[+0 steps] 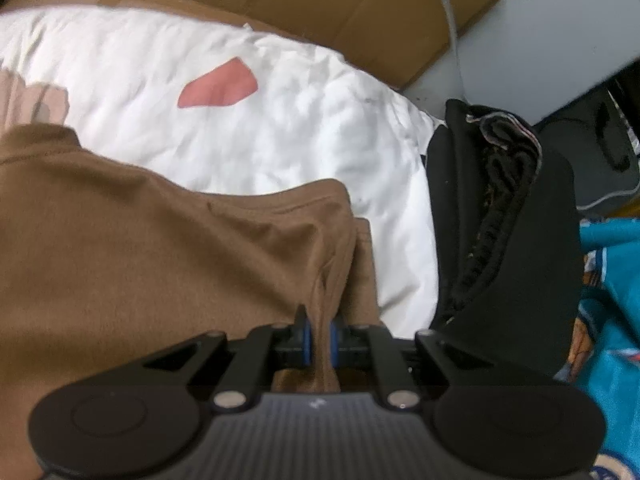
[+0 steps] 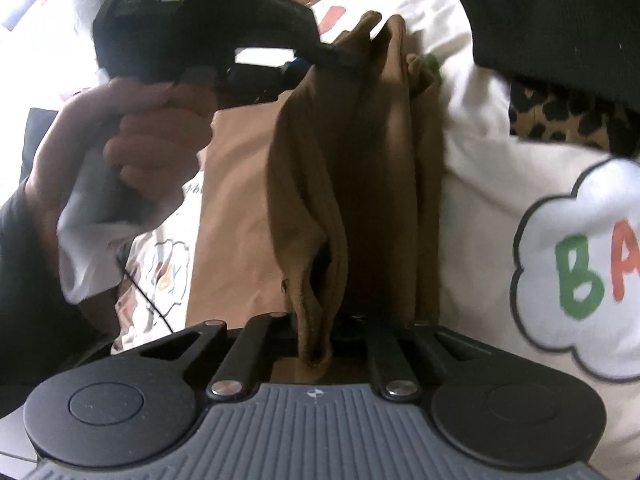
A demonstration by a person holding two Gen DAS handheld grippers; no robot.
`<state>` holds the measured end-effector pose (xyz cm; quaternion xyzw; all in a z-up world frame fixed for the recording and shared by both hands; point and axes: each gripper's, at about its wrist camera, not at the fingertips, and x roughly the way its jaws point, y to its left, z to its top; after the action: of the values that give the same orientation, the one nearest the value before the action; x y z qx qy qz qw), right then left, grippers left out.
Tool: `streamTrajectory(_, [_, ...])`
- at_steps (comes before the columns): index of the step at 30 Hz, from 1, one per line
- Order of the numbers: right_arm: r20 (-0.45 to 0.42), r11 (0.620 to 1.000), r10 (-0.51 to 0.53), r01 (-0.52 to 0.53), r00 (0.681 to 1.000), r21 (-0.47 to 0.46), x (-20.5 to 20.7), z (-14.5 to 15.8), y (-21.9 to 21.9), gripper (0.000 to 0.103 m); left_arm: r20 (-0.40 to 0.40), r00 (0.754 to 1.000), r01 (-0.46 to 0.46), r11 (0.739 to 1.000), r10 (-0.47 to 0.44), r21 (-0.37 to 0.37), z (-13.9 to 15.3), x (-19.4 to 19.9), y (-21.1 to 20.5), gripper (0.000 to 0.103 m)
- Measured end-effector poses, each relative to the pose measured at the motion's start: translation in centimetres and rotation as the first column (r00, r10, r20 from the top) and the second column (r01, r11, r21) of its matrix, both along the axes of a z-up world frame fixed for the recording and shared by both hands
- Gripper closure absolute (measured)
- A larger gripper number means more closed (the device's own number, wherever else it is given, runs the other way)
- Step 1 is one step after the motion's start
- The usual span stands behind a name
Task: Fold clothes
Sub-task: 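Lift the brown T-shirt with both tools and fold it over onto itself, then lay the folded T-shirt down and open both tools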
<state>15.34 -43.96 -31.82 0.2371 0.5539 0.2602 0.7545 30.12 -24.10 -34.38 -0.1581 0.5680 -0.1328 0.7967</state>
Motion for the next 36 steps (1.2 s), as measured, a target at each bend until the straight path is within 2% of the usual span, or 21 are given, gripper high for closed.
streamTrajectory(4, [-0.047, 0.999, -0.018, 0.020, 0.999, 0.028, -0.6, 0.0, 0.6, 0.099, 0.041, 0.999, -0.001, 0.999, -0.001, 0.044, 0.7, -1.1, -1.3, 0.093])
streamTrajectory(8, [-0.073, 0.999, -0.034, 0.036, 0.997, 0.030, -0.8, -0.1, 1.3, 0.100, 0.046, 0.999, -0.020, 0.998, 0.018, 0.053, 0.6, -1.2, -2.0, 0.093])
streamTrajectory(11, [-0.084, 0.997, -0.053, 0.057, 0.995, 0.049, -0.8, 0.0, 1.8, 0.100, 0.034, 0.999, -0.016, 0.999, 0.015, 0.035, -0.1, -1.1, -2.6, 0.093])
streamTrajectory(18, [-0.123, 0.997, -0.057, 0.063, 0.991, 0.043, -0.6, -0.6, 3.3, 0.100, 0.025, 0.999, 0.025, 0.998, -0.026, 0.051, -1.0, -1.2, -3.7, 0.094])
streamTrajectory(22, [-0.124, 0.997, -0.053, 0.059, 0.991, 0.043, -0.2, -0.1, 4.2, 0.100, 0.021, 0.999, 0.049, 0.999, -0.049, 0.007, -0.6, -1.3, -3.4, 0.093])
streamTrajectory(25, [-0.127, 0.998, -0.049, 0.054, 0.991, 0.042, 0.0, 0.3, 5.0, 0.100, 0.026, 0.996, 0.090, 0.995, -0.089, -0.032, 0.2, -1.3, -3.4, 0.088])
streamTrajectory(26, [-0.128, 0.998, -0.051, 0.057, 0.991, 0.039, 0.1, 0.3, 5.1, 0.100, 0.030, 0.994, 0.102, 0.994, -0.101, -0.045, 0.6, -1.4, -3.3, 0.082])
streamTrajectory(28, [-0.129, 0.997, -0.061, 0.065, 0.990, 0.029, 0.3, 0.4, 5.7, 0.100, 0.042, 0.992, 0.125, 0.990, -0.122, -0.062, 1.6, -1.5, -3.0, 0.078])
streamTrajectory(30, [-0.135, 0.997, -0.065, 0.069, 0.989, 0.025, 0.5, 0.7, 6.3, 0.099, 0.058, 0.989, 0.142, 0.988, -0.138, -0.065, 2.7, -1.8, -2.3, 0.068])
streamTrajectory(33, [-0.135, 0.999, -0.051, 0.053, 0.990, 0.008, 1.1, 1.3, 7.1, 0.086, 0.093, 0.987, 0.138, 0.989, -0.133, -0.048, 4.8, -2.5, -0.3, 0.057])
streamTrajectory(35, [-0.129, 0.999, -0.035, 0.032, 0.991, -0.026, 1.7, 1.0, 7.3, 0.073, 0.116, 0.985, 0.132, 0.990, -0.125, -0.052, 6.1, -3.1, 1.4, 0.056])
streamTrajectory(36, [-0.115, 0.999, -0.031, 0.026, 0.993, -0.042, 1.9, 1.9, 7.9, 0.071, 0.122, 0.986, 0.125, 0.991, -0.118, -0.053, 6.6, -3.5, 2.3, 0.056])
